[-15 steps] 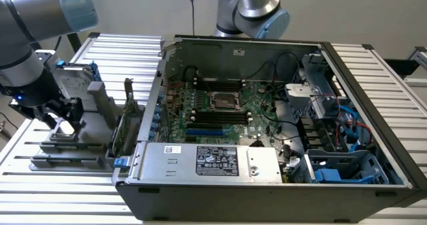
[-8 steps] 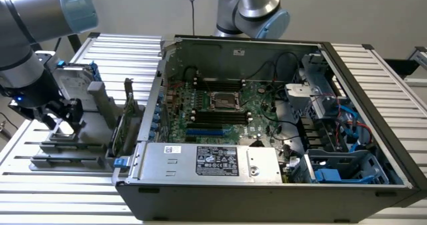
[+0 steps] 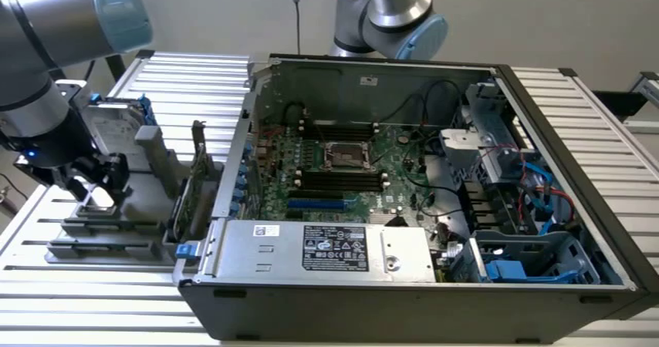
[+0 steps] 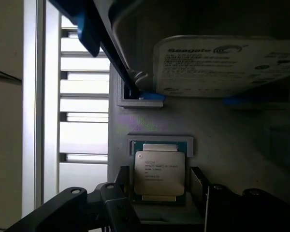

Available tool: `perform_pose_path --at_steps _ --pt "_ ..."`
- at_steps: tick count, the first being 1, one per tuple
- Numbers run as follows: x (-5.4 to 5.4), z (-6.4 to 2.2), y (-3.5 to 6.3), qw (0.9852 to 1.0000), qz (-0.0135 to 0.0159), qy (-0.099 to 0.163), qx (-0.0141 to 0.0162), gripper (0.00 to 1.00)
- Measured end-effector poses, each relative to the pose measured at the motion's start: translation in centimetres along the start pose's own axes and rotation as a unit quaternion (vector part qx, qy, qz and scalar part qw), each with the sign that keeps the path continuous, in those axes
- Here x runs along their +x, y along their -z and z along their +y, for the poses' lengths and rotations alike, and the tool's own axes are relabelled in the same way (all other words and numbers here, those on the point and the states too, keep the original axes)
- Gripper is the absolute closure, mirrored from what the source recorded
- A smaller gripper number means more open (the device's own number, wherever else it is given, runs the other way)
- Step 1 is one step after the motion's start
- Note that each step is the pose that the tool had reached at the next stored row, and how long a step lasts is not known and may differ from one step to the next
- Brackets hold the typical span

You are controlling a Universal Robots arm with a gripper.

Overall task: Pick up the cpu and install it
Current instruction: 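Pick up the cpu and move it towards the insertion slot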

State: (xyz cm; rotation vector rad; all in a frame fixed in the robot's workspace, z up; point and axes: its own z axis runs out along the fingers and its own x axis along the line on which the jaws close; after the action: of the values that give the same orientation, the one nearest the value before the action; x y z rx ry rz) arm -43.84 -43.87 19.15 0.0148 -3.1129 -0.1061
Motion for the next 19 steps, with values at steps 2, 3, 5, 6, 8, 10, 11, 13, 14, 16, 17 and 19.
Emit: perform_pose_path --at_steps 2,3,5,6,8,10,11,13,14,16,17,19 --pt "-0.02 -0.04 -0.09 1.0000 -0.0001 0.000 0.0000 0.39" --pt "-0.03 -0.04 -0.13 1.0000 0.0000 0.000 0.0001 0.39" --pt "-0.06 -0.06 -0.23 1.0000 0.0000 0.000 0.0002 0.39" --pt "-0.08 -0.06 -0.26 1.0000 0.0001 0.000 0.0002 0.39" --pt "-0.12 -0.07 -0.34 1.0000 0.0001 0.000 0.0003 0.39" --pt "-0.16 -0.07 -0.42 1.0000 0.0001 0.000 0.0003 0.39" --pt "-0.17 -0.07 -0.45 1.0000 0.0001 0.000 0.0003 0.39" --pt "-0.20 -0.08 -0.50 1.0000 0.0002 0.000 0.0003 0.39" --pt "-0.21 -0.08 -0.54 1.0000 0.0003 0.000 0.0003 0.39" --pt "-0.23 -0.09 -0.58 1.0000 0.0019 0.000 0.0002 0.39" --pt "-0.24 -0.09 -0.59 1.0000 0.0032 0.000 0.0002 0.39" --pt "-0.28 -0.07 -0.58 1.0000 0.0064 0.000 0.0002 0.39"
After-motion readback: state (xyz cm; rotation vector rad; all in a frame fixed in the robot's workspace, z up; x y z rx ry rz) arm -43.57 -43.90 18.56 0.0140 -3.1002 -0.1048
